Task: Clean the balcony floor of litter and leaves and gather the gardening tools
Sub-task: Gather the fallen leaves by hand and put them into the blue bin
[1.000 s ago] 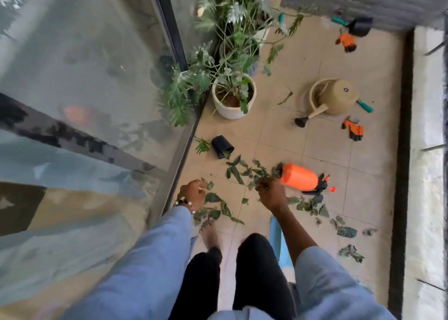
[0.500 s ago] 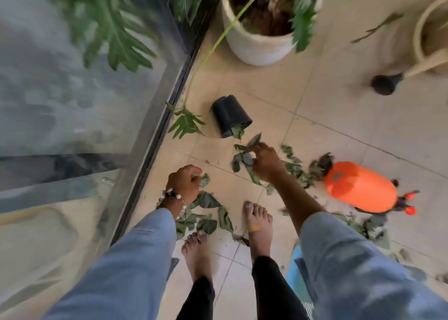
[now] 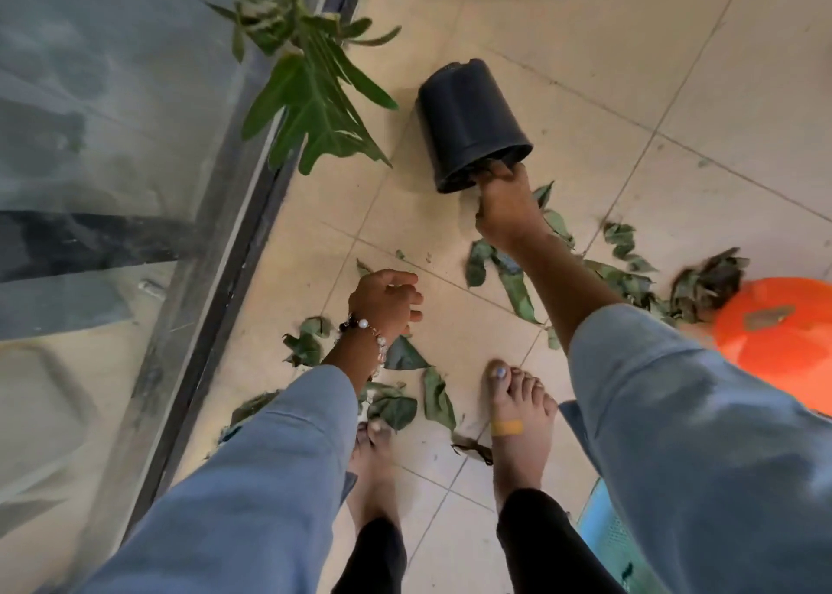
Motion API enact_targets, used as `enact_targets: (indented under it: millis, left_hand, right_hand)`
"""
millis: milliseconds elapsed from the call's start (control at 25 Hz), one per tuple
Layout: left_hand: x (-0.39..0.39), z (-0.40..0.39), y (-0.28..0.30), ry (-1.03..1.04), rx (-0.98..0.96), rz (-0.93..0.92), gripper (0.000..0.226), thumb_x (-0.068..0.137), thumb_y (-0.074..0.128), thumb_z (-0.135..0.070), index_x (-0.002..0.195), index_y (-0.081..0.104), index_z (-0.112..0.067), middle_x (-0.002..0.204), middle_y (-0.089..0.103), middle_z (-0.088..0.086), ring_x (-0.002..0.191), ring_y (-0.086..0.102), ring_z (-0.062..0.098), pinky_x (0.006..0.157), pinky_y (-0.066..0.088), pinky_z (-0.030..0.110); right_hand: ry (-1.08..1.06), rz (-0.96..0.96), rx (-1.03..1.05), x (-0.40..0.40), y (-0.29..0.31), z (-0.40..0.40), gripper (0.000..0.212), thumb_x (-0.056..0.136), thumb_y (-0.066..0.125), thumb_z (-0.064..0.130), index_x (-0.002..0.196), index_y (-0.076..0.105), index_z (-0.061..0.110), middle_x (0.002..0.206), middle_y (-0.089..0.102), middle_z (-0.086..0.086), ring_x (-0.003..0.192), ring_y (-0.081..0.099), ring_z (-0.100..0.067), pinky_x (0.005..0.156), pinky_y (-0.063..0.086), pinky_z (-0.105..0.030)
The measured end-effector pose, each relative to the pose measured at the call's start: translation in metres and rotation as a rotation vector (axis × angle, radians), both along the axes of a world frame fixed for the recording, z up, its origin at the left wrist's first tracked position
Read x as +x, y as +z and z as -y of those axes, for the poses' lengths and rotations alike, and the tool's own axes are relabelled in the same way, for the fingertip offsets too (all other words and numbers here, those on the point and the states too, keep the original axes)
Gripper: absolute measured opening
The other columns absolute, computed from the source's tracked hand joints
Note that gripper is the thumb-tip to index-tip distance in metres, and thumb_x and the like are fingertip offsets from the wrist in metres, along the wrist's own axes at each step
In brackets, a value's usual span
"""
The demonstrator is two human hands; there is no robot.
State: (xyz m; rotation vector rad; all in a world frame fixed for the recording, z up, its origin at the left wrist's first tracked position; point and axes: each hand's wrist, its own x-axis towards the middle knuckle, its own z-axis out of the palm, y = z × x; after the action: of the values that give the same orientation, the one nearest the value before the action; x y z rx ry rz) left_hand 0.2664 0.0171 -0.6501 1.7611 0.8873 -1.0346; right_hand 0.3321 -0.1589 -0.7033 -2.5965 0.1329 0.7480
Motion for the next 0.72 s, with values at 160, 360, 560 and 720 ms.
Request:
enact_targets:
  millis: [160, 360, 560, 720]
  left_hand:
    - [-0.002, 0.02, 0.027, 0.213, -0.145, -0.068, 0.031, 0.099, 0.048, -0.036, 0.113, 0.062, -0.013, 0.104, 0.069, 0.009, 0.083, 0.067, 0.023, 0.075, 0.052, 0.034]
    - [-0.003, 0.047, 0.045, 0.581, -0.346, -0.267, 0.037, 0.097, 0.045, -0.047, 0.095, 0.06, -0.013, 0.092, 0.066, 0.01, 0.082, 0.063, 0.023, 0.067, 0.053, 0.036]
    - [-0.008, 0.038, 0.024, 0.503, -0.059, -0.264, 0.026, 0.101, 0.037, -0.009, 0.082, 0.055, -0.011, 0.058, 0.056, 0.006, 0.048, 0.035, 0.014, 0.047, 0.03, 0.02]
    - [-0.013, 0.017, 0.013, 0.388, 0.002, -0.145, 0.035, 0.104, 0.028, -0.011, 0.117, 0.055, -0.028, 0.069, 0.053, 0.005, 0.047, 0.03, 0.012, 0.049, 0.029, 0.023]
  right_hand:
    - [-0.473, 0.299, 0.216, -0.038, 0.033, -0.001, 0.028, 0.087, 0.052, -0.003, 0.106, 0.07, 0.007, 0.107, 0.069, -0.01, 0.09, 0.065, -0.023, 0.084, 0.051, -0.03]
    - [-0.148, 0.047, 0.598, -0.105, 0.08, -0.02, 0.016, 0.082, 0.066, 0.003, 0.092, 0.072, 0.014, 0.09, 0.071, 0.005, 0.079, 0.059, -0.004, 0.077, 0.044, -0.021]
    - [-0.186, 0.167, 0.531, -0.097, 0.053, 0.011, 0.018, 0.084, 0.066, 0.006, 0.099, 0.072, 0.014, 0.105, 0.07, -0.001, 0.096, 0.064, -0.018, 0.088, 0.051, -0.04]
    - [0.168, -0.077, -0.013, -0.082, 0.015, 0.002, 0.052, 0.089, 0.063, 0.02, 0.138, 0.045, 0.018, 0.141, 0.037, -0.015, 0.127, 0.034, -0.037, 0.1, 0.044, -0.047]
